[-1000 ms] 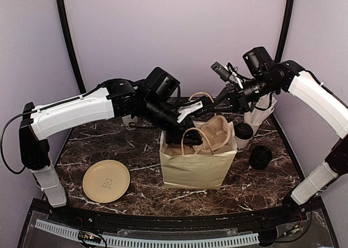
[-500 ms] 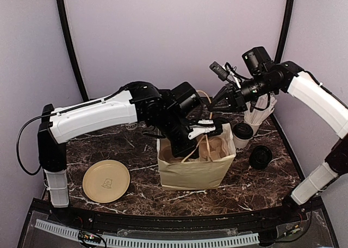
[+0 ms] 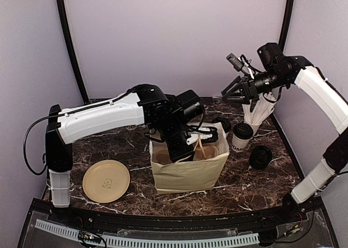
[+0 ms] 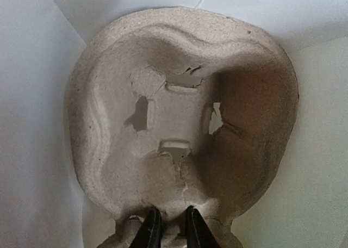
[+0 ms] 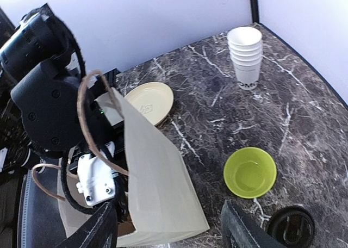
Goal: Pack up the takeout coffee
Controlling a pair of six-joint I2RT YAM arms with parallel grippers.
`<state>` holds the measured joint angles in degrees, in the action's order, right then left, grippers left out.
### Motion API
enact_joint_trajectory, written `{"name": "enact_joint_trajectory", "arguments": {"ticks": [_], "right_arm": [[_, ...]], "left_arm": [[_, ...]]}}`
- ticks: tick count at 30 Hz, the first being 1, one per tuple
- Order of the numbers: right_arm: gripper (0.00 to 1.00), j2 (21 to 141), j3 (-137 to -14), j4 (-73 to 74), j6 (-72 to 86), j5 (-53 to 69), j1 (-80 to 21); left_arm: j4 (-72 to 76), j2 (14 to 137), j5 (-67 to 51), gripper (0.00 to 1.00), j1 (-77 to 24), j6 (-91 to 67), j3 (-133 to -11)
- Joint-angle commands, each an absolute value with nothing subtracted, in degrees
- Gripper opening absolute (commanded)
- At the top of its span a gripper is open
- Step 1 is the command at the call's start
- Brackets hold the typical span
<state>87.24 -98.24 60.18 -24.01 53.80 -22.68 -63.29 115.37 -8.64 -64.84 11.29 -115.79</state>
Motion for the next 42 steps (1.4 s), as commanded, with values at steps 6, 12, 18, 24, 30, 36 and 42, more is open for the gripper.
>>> {"name": "enact_joint_trajectory", "arguments": {"ticks": [6, 12, 18, 24, 30, 36, 42], "right_arm": [[0.66, 79.23, -86.83, 53.76, -22.15, 52.27, -17.24], [0.66, 78.05, -83.35, 52.65, -22.28, 51.48, -17.14], [0.66, 77.78, -82.52, 52.41, -22.21, 51.5, -17.14], [0.66, 77.15, -81.42, 51.86, -22.02, 51.46, -17.14], [0.67, 77.29, -80.6, 51.45, -22.06, 51.5, -17.14], [0.67, 77.63, -80.26, 51.16, -22.09, 51.77, -17.14], [0.67, 78.11, -80.5, 51.24, -21.98, 52.12, -17.14]], "left_arm": [[-66.51, 118.23, -8.99, 0.2, -65.04, 8.63, -115.24], [-67.01, 119.64, -9.3, 0.21, -65.04, 8.62, -114.0], [-67.24, 121.25, -8.97, 0.22, -65.04, 8.52, -112.65], [-65.89, 122.5, -9.18, 0.24, -64.95, 9.46, -112.06], [-65.61, 124.53, -9.85, 0.27, -64.74, 10.18, -112.21], [-65.14, 125.44, -10.17, 0.3, -64.32, 10.4, -111.77], [-65.66, 125.68, -10.22, 0.35, -63.91, 10.42, -111.83]]}}
